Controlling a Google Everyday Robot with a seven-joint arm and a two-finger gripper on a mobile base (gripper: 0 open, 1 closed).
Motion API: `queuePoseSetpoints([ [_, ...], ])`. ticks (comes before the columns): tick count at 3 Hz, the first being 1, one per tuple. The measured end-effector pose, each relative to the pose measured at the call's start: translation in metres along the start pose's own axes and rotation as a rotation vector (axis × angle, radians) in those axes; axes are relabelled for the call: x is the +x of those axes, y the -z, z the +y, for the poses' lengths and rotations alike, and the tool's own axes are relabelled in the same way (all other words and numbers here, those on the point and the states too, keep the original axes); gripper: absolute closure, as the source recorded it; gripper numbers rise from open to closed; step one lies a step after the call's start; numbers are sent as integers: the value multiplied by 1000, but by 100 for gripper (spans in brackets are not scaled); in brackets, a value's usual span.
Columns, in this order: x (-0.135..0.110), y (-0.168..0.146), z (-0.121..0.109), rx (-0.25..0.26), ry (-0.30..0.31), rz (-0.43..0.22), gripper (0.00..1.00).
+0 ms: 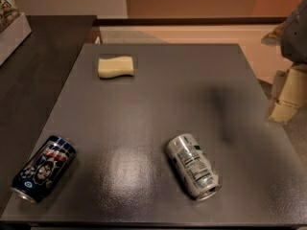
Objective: Place 7up can upright
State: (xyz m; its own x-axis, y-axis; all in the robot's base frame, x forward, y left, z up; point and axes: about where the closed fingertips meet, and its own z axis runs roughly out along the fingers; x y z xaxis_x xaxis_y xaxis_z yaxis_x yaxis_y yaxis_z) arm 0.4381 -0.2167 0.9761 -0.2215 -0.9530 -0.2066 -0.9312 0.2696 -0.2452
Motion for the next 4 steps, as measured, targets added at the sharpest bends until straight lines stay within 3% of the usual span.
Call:
queuePoseSetpoints([
  [1, 0, 0, 0, 0, 0, 0, 0],
  [2, -12, -4, 5, -22, 79, -5, 0],
  [3, -37, -8, 12, -61, 244, -10, 0],
  [4, -66, -12, 24, -92, 469, -28, 0],
])
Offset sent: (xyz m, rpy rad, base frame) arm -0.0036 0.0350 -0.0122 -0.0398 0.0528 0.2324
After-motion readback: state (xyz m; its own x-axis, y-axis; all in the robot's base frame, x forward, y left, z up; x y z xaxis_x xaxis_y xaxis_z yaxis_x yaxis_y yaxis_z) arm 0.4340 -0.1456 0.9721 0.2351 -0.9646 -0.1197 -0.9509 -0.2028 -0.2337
